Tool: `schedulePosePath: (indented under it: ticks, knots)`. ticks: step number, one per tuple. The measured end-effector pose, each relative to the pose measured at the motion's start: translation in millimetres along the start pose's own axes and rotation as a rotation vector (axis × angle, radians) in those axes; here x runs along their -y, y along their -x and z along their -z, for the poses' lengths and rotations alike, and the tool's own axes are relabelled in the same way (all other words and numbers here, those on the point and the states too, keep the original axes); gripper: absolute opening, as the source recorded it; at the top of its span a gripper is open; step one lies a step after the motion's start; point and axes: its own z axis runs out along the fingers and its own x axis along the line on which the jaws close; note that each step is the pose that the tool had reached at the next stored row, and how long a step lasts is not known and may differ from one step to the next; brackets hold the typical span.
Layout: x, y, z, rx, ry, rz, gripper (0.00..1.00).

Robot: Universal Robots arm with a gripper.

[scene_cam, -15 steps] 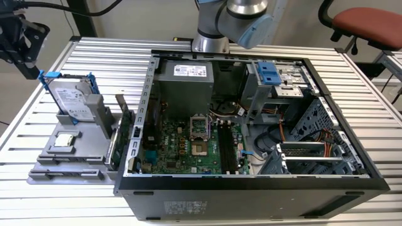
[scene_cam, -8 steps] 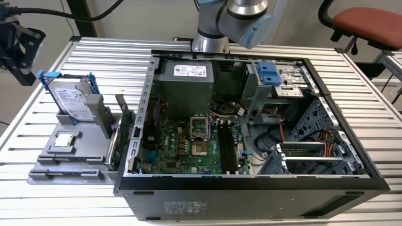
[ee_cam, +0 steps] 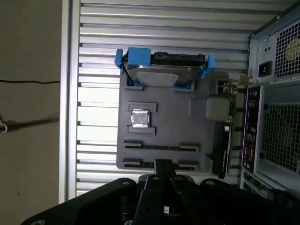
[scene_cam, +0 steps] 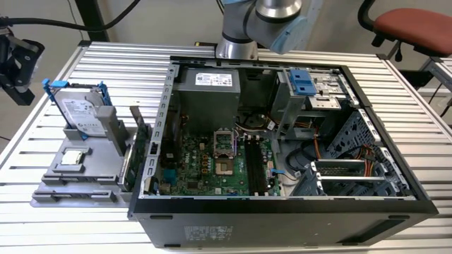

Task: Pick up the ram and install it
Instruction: 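Reach for the ram, then pick up the ram and move it above insertion slot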

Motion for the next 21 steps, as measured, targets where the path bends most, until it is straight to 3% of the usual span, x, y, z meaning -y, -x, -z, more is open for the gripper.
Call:
schedulePosePath:
  ticks: [14, 21]
  knots:
    - [29.1, -0.7, 0.9, 0.0001, 0.0, -0.002, 0.0]
    - [31.4, -0.8, 0.9, 0.0001, 0.0, -0.003, 0.0]
